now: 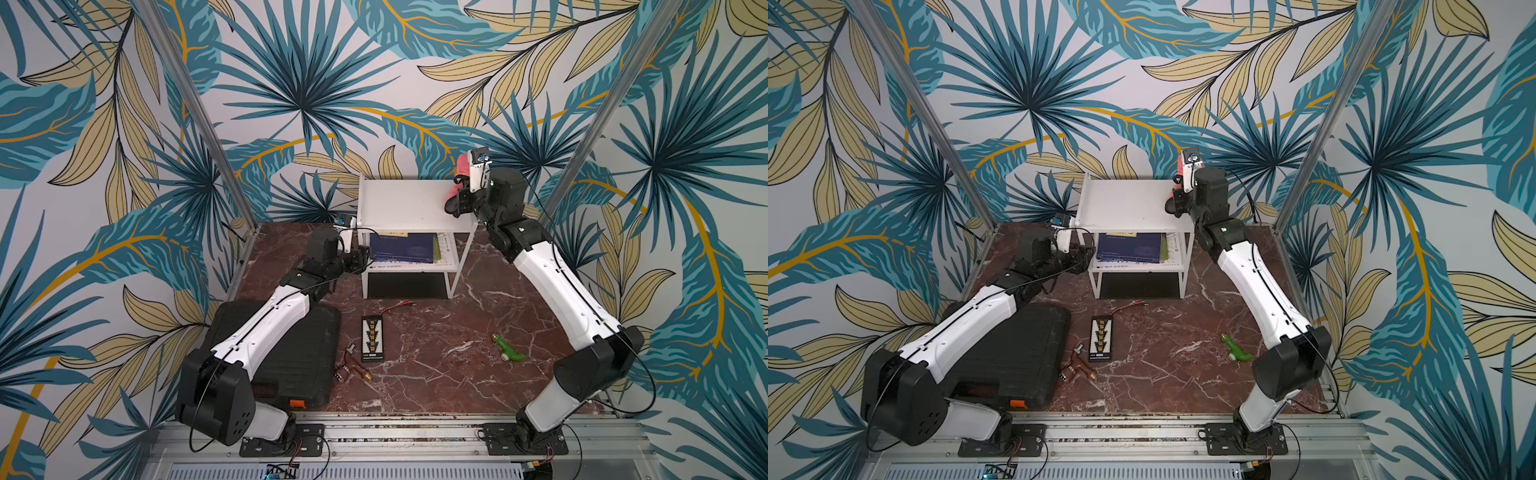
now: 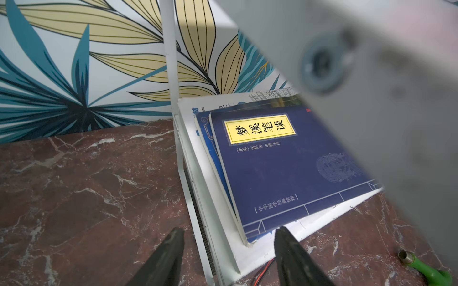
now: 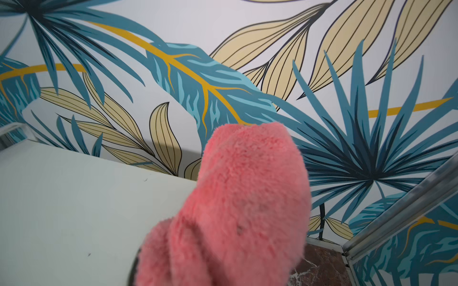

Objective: Wipe the bookshelf clean with a cloth
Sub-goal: Wipe the dust from the shelf.

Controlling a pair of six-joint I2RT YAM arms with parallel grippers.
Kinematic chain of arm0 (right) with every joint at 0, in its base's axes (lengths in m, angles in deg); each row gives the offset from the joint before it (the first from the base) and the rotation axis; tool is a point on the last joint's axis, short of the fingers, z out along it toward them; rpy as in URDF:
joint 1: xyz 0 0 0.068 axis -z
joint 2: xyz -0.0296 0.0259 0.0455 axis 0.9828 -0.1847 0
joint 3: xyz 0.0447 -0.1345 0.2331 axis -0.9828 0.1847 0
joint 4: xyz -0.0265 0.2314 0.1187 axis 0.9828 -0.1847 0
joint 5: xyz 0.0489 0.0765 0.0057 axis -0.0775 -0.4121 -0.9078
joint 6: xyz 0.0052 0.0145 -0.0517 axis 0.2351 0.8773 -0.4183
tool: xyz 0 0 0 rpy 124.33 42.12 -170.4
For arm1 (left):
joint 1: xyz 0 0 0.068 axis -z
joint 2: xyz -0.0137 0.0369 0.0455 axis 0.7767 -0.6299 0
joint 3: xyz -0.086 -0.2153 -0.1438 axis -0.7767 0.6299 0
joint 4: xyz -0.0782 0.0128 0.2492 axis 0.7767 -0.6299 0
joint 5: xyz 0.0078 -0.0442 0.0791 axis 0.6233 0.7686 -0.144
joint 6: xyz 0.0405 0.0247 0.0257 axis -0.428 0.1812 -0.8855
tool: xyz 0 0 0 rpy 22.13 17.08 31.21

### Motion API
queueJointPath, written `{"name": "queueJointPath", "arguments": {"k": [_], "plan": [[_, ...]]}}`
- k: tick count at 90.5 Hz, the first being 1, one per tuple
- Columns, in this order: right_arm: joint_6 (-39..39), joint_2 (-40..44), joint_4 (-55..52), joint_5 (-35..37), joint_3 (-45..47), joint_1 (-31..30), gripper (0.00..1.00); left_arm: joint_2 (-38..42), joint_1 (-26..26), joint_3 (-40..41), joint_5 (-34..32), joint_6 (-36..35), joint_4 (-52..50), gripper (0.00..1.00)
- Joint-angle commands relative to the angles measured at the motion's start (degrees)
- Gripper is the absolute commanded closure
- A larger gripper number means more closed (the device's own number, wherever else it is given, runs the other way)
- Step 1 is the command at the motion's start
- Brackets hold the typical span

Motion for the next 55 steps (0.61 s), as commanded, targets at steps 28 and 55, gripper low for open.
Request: {"name": "queueJointPath", "arguments": {"k": [28,55], "plan": [[2.62,11.3,-1.29,-5.63,13.16,1.1,1.0,2.19,-0.41,-0.71,0.45,-2.72,-0.56,0.38],[11.0,22.34,9.79,-21.6,21.88,1.1,1.0,10.68,-0.41,5.02,-1.51,0.73,0.85,0.32]]}}
